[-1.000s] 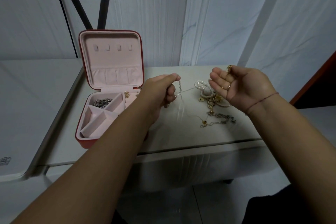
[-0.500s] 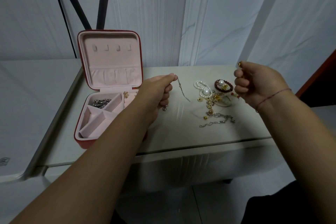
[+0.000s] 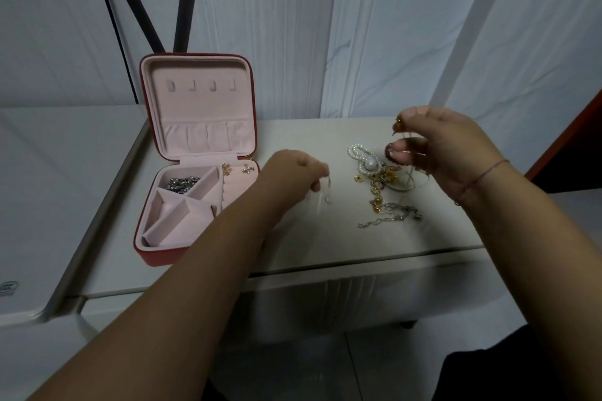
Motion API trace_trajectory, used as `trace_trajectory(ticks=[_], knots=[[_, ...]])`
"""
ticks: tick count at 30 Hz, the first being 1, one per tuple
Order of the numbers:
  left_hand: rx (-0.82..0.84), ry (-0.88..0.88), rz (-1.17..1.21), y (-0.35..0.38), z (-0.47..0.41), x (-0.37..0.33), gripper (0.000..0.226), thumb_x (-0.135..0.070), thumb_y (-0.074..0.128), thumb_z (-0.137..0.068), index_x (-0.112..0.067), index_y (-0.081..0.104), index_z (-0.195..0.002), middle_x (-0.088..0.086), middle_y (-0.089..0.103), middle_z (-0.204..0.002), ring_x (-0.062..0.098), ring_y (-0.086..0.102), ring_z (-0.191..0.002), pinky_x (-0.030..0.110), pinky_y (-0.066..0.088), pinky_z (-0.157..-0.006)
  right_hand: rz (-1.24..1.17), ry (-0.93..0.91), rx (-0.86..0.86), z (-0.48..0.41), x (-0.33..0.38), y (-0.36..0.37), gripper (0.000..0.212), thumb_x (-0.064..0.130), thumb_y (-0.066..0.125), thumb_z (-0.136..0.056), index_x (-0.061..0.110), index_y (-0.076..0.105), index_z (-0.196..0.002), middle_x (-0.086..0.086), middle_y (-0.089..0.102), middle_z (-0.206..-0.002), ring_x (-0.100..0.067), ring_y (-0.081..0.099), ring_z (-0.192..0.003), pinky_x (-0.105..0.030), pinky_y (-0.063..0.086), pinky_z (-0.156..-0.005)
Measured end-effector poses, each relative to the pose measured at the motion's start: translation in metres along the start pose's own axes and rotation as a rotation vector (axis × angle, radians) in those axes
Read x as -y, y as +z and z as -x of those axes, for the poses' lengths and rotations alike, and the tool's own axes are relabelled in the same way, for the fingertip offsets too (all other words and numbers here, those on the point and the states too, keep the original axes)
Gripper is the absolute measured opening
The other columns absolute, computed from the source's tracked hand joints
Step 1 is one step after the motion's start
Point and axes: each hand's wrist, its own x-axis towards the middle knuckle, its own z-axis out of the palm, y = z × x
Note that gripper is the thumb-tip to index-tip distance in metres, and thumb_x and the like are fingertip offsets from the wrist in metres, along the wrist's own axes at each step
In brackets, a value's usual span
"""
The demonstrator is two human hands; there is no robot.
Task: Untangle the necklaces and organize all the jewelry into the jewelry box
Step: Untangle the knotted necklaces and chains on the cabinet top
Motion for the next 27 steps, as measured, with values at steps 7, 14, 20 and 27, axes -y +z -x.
trace_trajectory(ticks=[7,14,20,27], knots=[[0.220,0.117,-0.324,0.009,0.004,0.003,0.022,-0.022,0.064,-0.089,-0.002,0.073,-0.085,0.005,0.063,-0.068,0.004,0.053,-0.051,0.013,0.043,-0.052,0.086,-0.136,0.073,0.005,0.004,0.005,0.012,0.021,0.064,-0.089,0.015,0.063,-0.079,0.012,0.059,-0.052,-0.019,0.060,-0.079,-0.039,0.046,-0.089],[0.190,0.204,-0.246,0.023,0.011,0.004,0.020,-0.021,0.062,-0.090,-0.004,0.073,-0.085,0.002,0.068,-0.079,0.005,0.056,-0.065,0.023,0.047,-0.072,0.004,-0.157,0.138,0.003,0.011,0.006,0.021,0.025,0.060,-0.091,0.020,0.069,-0.073,0.006,0.060,-0.065,-0.009,0.047,-0.060,-0.029,0.033,-0.064],[0.166,0.284,-0.163,0.035,0.013,-0.003,0.016,-0.020,0.061,-0.091,-0.008,0.071,-0.090,-0.014,0.059,-0.074,-0.001,0.054,-0.068,0.010,0.042,-0.065,-0.030,-0.233,0.149,0.006,0.032,0.009,0.015,0.015,0.057,-0.093,0.015,0.069,-0.084,0.007,0.060,-0.063,-0.007,0.049,-0.059,-0.019,0.041,-0.061],[0.049,0.169,0.076,0.035,0.008,0.001,0.030,-0.021,0.073,-0.082,-0.014,0.061,-0.108,-0.003,0.059,-0.091,0.009,0.055,-0.078,0.030,0.054,-0.082,0.068,-0.378,0.125,0.004,0.048,0.015,0.013,0.017,0.059,-0.092,0.016,0.070,-0.084,0.005,0.065,-0.070,-0.006,0.055,-0.067,-0.018,0.046,-0.067]])
